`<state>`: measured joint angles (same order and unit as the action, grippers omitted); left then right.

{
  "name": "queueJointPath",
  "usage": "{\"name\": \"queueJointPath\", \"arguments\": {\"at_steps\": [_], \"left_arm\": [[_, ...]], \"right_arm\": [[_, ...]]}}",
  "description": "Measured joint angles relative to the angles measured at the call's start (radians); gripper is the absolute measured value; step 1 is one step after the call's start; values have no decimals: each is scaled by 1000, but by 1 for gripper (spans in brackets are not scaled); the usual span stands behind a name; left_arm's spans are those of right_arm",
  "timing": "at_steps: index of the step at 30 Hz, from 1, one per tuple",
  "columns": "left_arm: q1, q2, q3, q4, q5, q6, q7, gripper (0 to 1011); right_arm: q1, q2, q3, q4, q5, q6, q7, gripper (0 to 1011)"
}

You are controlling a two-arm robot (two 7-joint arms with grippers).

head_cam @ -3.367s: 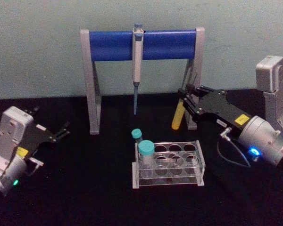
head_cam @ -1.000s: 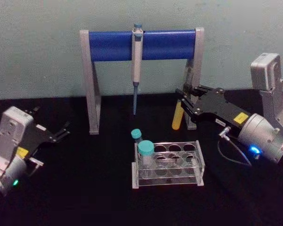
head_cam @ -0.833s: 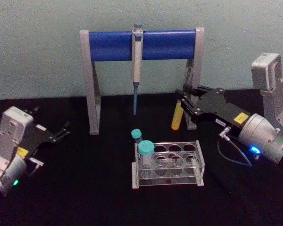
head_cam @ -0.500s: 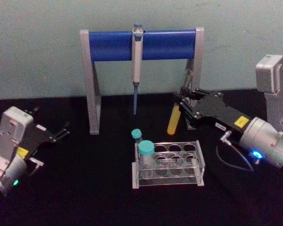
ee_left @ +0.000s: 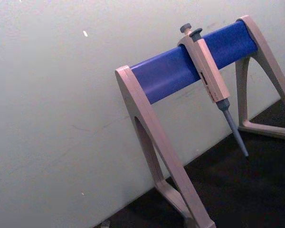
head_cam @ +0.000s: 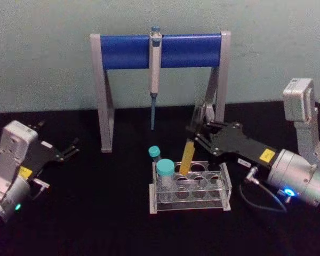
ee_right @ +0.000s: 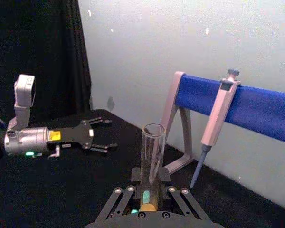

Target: Pick up the test tube from the test tube rack, shake it, then place it back into the test tube rack.

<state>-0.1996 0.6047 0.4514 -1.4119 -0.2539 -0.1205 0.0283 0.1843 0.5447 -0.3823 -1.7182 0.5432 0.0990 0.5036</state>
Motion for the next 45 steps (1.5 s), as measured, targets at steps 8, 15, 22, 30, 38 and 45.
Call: {"name": "queueJointPath", "arguments": {"at_steps": [8, 15, 22, 30, 38, 45], "left_arm": [[0, 0, 0, 0, 0, 0, 0, 1001], [0, 0, 0, 0, 0, 0, 0, 1001], [0, 0, 0, 0, 0, 0, 0, 1001], [0, 0, 0, 0, 0, 0, 0, 1001], [0, 0, 0, 0, 0, 0, 0, 1001], [0, 0, 0, 0, 0, 0, 0, 1001]], "right_arm": [[0, 14, -23, 5, 3, 0, -4, 233], [7, 20, -37, 16, -7, 3, -9, 233], [12, 22, -45, 25, -11, 6, -11, 234], [21, 17, -54, 43, -14, 8, -12, 234], [39, 6, -69, 74, -20, 15, -6, 234], [52, -1, -83, 98, -30, 22, -2, 234]]}}
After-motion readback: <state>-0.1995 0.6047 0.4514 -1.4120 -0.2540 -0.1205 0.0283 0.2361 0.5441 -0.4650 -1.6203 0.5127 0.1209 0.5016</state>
